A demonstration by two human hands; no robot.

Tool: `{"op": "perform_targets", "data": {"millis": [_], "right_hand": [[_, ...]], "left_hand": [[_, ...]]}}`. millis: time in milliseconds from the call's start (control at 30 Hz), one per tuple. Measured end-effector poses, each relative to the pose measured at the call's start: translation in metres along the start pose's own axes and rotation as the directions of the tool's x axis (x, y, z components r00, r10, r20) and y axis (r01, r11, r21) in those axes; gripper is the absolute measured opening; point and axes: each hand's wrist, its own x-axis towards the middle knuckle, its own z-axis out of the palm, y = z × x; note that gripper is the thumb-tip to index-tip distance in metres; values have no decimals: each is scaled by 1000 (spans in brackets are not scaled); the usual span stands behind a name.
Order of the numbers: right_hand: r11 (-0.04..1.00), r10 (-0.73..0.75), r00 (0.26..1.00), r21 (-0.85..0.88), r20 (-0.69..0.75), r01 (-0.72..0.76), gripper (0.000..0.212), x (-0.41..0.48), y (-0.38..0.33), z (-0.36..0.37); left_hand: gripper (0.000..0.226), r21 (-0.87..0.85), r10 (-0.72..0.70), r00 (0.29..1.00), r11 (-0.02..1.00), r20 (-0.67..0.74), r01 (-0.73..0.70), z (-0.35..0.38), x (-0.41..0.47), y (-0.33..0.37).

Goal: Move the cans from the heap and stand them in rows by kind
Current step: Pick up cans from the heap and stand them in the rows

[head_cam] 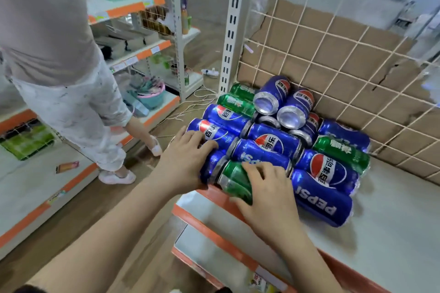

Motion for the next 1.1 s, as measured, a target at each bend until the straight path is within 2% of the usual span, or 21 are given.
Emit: {"op": "perform_targets", "data": {"millis": [100,167,233,333,433,500,600,700,800,933,1100], "right_hand": [[982,60,998,-182,29,-54,88,9,-12,11],[972,103,995,-213,1,-100,84,15,-17,15],[971,143,989,-189,-33,-147,76,17,-19,14],[972,213,976,-85,-49,-217,67,12,-23,4],[942,322,942,131,-89,-310,68,5,-28,-9],[893,397,911,279,-115,-354,73,3,-29,-16],[844,457,882,372,-118,-387,77,-1,-32,-19],[848,457,884,351,-104,-397,76,0,-38,-19],[866,439,893,311,-99,-391,76,4,-40,-19],[894,400,913,254,-78,-370,71,10,-39,-12],[880,399,916,295,-36,-371,71,13,-31,-10]], "left_hand": [[81,-26,83,992,996,-91,-86,3,5,-9],[74,-46,127,983,990,-129,-134,3,7,-15],[75,-75,137,985,987,-103,-145,-1,10,-21],[86,-219,48,998,974,-49,-57,-9,11,-31],[93,-509,1,997,860,-74,-39,-13,12,-41],[94,-596,-4,997,802,-80,-45,-10,14,-46],[96,-508,47,997,859,-56,-69,-6,10,-45],[89,-341,114,986,928,-122,-149,4,8,-48],[83,-354,185,982,916,-40,-187,5,10,-59],[83,-586,175,981,805,80,-96,6,12,-80],[76,-757,157,975,653,156,16,7,14,-89]]}}
